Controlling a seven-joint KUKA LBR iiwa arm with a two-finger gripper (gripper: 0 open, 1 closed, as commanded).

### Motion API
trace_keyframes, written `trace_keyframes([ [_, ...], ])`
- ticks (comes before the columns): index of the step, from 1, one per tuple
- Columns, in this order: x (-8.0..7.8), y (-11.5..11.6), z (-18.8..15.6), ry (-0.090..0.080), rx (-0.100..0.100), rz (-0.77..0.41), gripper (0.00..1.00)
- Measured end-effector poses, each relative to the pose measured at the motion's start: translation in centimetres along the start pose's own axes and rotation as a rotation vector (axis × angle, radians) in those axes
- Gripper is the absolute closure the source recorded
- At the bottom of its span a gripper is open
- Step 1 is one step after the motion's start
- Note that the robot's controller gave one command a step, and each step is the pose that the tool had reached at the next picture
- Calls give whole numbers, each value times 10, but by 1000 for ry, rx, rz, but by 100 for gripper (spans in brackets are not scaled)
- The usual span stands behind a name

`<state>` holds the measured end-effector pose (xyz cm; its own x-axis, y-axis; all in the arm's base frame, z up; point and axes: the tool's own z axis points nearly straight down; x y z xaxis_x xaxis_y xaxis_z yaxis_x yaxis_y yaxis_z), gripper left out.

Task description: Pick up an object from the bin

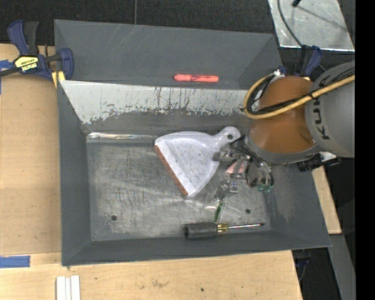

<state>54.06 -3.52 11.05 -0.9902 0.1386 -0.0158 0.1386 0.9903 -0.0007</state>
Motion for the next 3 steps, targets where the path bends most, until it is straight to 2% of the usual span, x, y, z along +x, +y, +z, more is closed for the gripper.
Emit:
trace_keyframes([
  [1,-12,8,-9,13,0,130,0],
  [2,-16,4,-10,10,-3,56,0],
  [3,-13,-24,-7,10,-1,-32,0],
])
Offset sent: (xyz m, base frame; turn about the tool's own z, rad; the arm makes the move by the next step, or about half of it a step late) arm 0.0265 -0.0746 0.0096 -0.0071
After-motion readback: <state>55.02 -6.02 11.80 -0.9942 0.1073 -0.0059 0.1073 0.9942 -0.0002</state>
